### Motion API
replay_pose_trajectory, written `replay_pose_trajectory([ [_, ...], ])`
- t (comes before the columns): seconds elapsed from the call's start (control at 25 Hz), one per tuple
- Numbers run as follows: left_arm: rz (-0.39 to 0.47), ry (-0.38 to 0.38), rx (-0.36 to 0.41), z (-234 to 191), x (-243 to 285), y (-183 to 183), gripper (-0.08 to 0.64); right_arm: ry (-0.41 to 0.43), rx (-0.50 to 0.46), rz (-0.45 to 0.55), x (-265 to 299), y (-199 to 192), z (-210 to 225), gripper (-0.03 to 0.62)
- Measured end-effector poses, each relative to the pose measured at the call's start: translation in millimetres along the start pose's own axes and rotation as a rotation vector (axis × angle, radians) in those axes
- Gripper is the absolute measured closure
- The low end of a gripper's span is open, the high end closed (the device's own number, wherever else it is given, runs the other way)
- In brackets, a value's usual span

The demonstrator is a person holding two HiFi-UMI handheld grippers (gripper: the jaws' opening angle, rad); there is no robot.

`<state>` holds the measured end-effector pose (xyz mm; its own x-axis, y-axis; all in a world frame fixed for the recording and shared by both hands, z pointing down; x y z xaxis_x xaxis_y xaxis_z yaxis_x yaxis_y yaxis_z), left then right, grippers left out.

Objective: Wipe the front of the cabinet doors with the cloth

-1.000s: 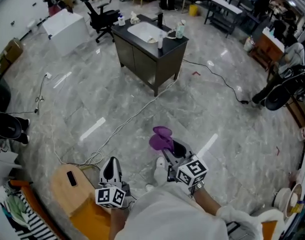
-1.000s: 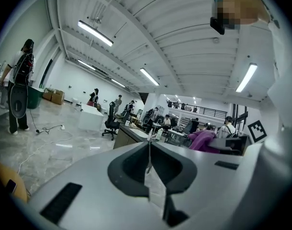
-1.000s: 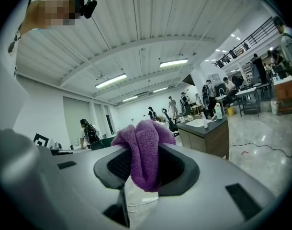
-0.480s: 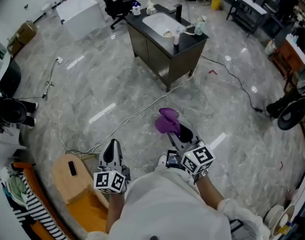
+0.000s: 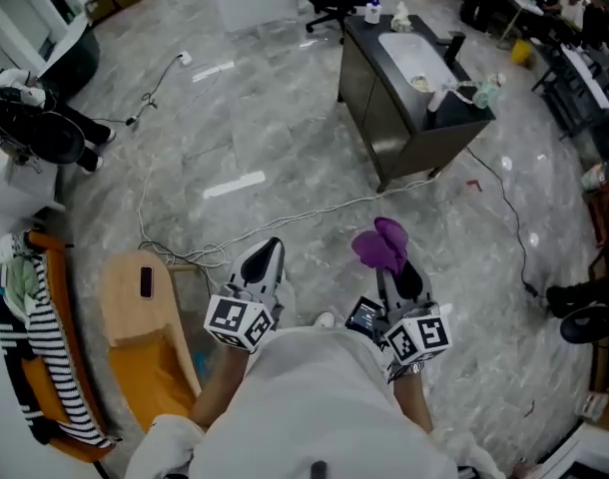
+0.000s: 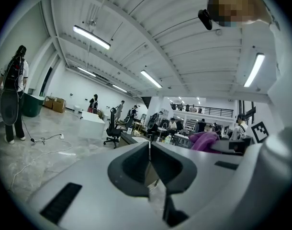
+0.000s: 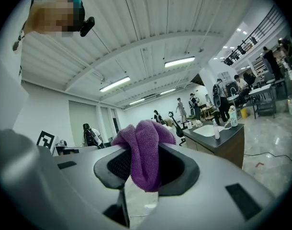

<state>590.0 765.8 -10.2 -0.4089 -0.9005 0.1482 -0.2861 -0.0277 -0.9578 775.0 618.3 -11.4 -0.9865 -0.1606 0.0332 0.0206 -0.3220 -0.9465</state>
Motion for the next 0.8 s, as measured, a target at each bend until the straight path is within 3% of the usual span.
replay_pose_trajectory([
  [0.32, -0.052, -0.078, -0.030, -52, 79, 11, 0.543, -0.131, 0.033, -0.017, 65, 8, 26, 0.454],
  [0.8, -0.051, -0.164, -0.022, -180, 181, 68, 0.543, -0.233, 0.009, -0.001, 213, 27, 22, 0.454],
])
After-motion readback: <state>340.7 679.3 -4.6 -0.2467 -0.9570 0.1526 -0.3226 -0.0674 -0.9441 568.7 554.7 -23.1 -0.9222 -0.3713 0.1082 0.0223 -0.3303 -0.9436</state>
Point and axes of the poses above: the fingertips, and each gripper's own axes: x forward along the fingers, z to its right, y out of its top, the point moved 3 cm from there along -x, backward along the fingers, and after that the axes turned 10 degrees about y, right-handed, at the moved point
